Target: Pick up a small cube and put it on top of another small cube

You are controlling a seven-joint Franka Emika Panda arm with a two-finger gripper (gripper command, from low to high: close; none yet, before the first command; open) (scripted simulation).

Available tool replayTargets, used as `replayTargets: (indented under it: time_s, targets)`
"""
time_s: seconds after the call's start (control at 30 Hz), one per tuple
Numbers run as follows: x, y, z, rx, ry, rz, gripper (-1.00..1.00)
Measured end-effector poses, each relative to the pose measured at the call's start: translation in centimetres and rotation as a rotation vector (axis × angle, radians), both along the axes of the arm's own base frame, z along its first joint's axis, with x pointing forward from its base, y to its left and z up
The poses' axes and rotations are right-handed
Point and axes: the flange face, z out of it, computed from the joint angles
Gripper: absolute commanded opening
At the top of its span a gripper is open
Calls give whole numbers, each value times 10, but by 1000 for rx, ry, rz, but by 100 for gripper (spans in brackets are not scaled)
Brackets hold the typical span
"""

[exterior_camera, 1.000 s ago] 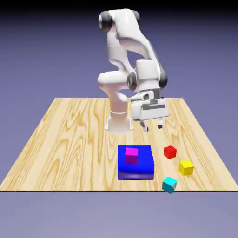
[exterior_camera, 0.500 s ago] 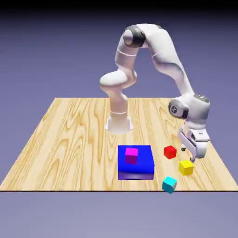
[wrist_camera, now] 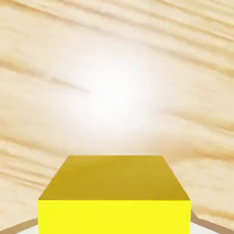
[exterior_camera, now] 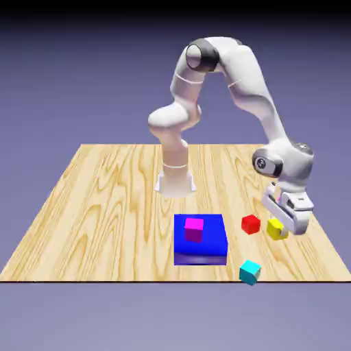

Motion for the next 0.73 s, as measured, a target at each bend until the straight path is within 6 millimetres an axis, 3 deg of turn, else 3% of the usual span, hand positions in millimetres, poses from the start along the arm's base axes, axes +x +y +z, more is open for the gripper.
replayTargets:
  time_s: [0.17, 0.33, 0.4, 0.6, 0.63, 0.7, 0.73]
  targets:
    - [-50, -22, 21, -9, -4, 208, -100]
    - [-106, -45, 29, 12, 25, 423, -100]
    - [-110, -47, 30, 14, 29, 439, -100]
    - [-106, -50, -31, 14, 29, 439, -100]
    - [-106, -51, -40, 14, 29, 439, 100]
    - [-106, -51, -40, 15, 28, 439, 100]
    - [-106, -50, -30, 15, 28, 440, 100]
